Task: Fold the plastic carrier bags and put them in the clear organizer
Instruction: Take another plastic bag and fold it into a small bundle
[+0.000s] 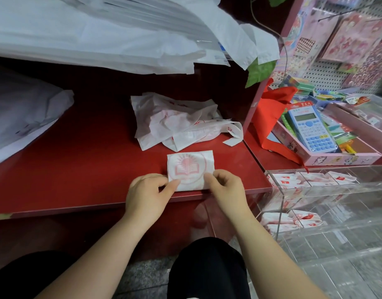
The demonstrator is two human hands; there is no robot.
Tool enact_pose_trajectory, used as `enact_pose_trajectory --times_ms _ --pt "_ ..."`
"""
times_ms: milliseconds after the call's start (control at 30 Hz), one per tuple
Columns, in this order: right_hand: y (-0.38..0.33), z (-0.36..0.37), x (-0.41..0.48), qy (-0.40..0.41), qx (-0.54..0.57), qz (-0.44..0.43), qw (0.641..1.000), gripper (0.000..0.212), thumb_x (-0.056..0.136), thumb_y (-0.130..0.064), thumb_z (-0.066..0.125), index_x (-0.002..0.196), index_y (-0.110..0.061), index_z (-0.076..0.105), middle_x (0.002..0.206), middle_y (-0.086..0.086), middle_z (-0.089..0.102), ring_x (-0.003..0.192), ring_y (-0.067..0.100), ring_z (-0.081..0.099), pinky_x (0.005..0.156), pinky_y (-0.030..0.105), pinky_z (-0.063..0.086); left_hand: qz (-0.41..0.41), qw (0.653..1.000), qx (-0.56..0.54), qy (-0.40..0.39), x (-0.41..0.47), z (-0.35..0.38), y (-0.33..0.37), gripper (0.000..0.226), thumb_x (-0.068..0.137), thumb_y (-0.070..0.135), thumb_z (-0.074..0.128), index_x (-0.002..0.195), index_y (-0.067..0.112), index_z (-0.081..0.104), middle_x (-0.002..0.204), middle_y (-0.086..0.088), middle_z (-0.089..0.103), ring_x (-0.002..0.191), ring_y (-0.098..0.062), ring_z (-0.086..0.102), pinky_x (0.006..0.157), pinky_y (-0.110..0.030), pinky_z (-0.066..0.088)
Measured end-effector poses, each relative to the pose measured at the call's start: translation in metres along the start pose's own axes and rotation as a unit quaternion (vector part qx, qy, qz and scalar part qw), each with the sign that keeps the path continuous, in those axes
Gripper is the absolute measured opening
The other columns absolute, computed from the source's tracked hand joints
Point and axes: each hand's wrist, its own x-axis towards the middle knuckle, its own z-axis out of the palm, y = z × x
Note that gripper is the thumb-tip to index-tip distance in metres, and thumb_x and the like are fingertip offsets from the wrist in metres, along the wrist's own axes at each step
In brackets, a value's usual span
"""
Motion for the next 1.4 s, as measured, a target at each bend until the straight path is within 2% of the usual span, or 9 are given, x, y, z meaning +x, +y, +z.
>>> enact_pose_trajectory --times_ms 200,533,667,767,867,1033,1100,1233,1400 --pt "-0.007 0.022 0.009 0.073 -0.235 0.035 0.969 0.026 0.087 -0.024 0.049 0.064 -0.013 0.050 0.065 0.006 0.053 0.072 0.025 0.048 0.067 0.030 0.014 -0.065 0.988 0.141 0.002 0.007 0.003 0.009 0.041 0.091 0.045 0.047 0.055 0.027 0.039 0.089 0.016 0.051 0.104 -0.012 0.042 0.089 -0.022 0.015" --pt "-0.004 0.025 0.006 0.102 -0.294 0.024 0.950 0.018 0.087 -0.028 0.049 0.072 -0.017 0.047 0.071 -0.006 0.051 0.082 0.017 0.041 0.067 0.028 0.009 -0.089 0.972 0.217 0.003 0.014 0.005 0.015 0.029 0.083 0.048 0.060 0.081 0.020 0.052 0.103 0.002 0.054 0.107 -0.022 0.046 0.092 -0.031 0.019" --pt "-0.002 0.025 0.010 0.105 -0.302 0.025 0.947 0.020 0.087 -0.030 0.048 0.072 -0.017 0.048 0.073 -0.006 0.054 0.085 0.019 0.047 0.068 0.029 0.011 0.098 0.977 0.186 0.039 0.023 0.014 0.013 0.030 0.078 0.026 0.064 0.099 0.005 0.066 0.109 -0.015 0.064 0.103 -0.037 0.061 0.095 -0.044 0.038" --pt "-0.001 0.025 0.010 0.102 -0.327 0.007 0.939 0.018 0.088 -0.031 0.047 0.076 -0.018 0.046 0.074 -0.005 0.052 0.081 0.019 0.043 0.067 0.029 0.009 0.131 0.955 0.232 -0.133 0.031 0.017 0.021 0.045 0.099 0.029 0.029 0.140 0.014 0.037 0.151 -0.004 0.027 0.141 -0.018 0.021 0.111 -0.032 0.004" --pt "-0.001 0.020 0.011 0.091 -0.347 -0.001 0.933 0.013 0.090 -0.031 0.047 0.087 -0.020 0.041 0.081 -0.003 0.051 0.087 0.022 0.047 0.069 0.029 0.011 0.070 0.931 0.244 -0.262 0.042 0.020 0.019 0.049 0.102 0.031 0.019 0.149 0.024 0.007 0.156 0.008 -0.003 0.142 -0.006 -0.009 0.112 -0.029 -0.010" --pt "0.012 0.027 0.009 0.157 -0.305 -0.150 0.927 0.027 0.074 -0.017 0.048 0.100 -0.013 0.050 0.096 0.010 0.062 0.086 0.025 0.056 0.070 0.030 0.036 0.071 0.915 0.270 -0.290 0.049 0.018 0.018 0.054 0.100 0.031 0.021 0.149 0.024 -0.001 0.156 0.007 -0.009 0.141 -0.005 -0.011 0.112 -0.030 -0.011" --pt "0.023 0.027 0.002 0.104 -0.289 -0.241 0.920 0.022 0.083 -0.016 0.042 0.098 -0.012 0.056 0.105 0.014 0.065 0.100 0.023 0.050 0.086 0.030 0.035 0.074 0.914 0.268 -0.294 0.049 0.019 0.017 0.053 0.100 0.030 0.020 0.149 0.024 -0.001 0.156 0.007 -0.009 0.141 -0.005 -0.011 0.112 -0.030 -0.011" --pt "0.031 0.014 -0.010 0.007 -0.347 -0.275 0.896 0.053 0.095 -0.048 0.030 0.101 -0.010 0.067 0.111 0.007 0.067 0.109 0.021 0.058 0.104 0.035 0.030 0.098 0.920 0.241 -0.293 0.048 0.014 0.014 0.054 0.098 0.037 0.012 0.148 0.024 0.000 0.156 0.009 -0.007 0.140 -0.002 -0.010 0.111 -0.026 -0.012" --pt "0.042 -0.005 -0.016 -0.008 -0.385 -0.286 0.877 0.056 0.071 -0.050 0.046 0.115 -0.016 0.048 0.120 0.005 0.062 0.122 0.020 0.038 0.112 0.038 0.012 0.160 0.914 0.206 -0.309 0.021 -0.008 0.002 0.113 0.037 0.093 0.000 0.137 0.041 -0.007 0.137 0.029 -0.016 0.126 0.011 -0.012 0.101 -0.010 -0.018"
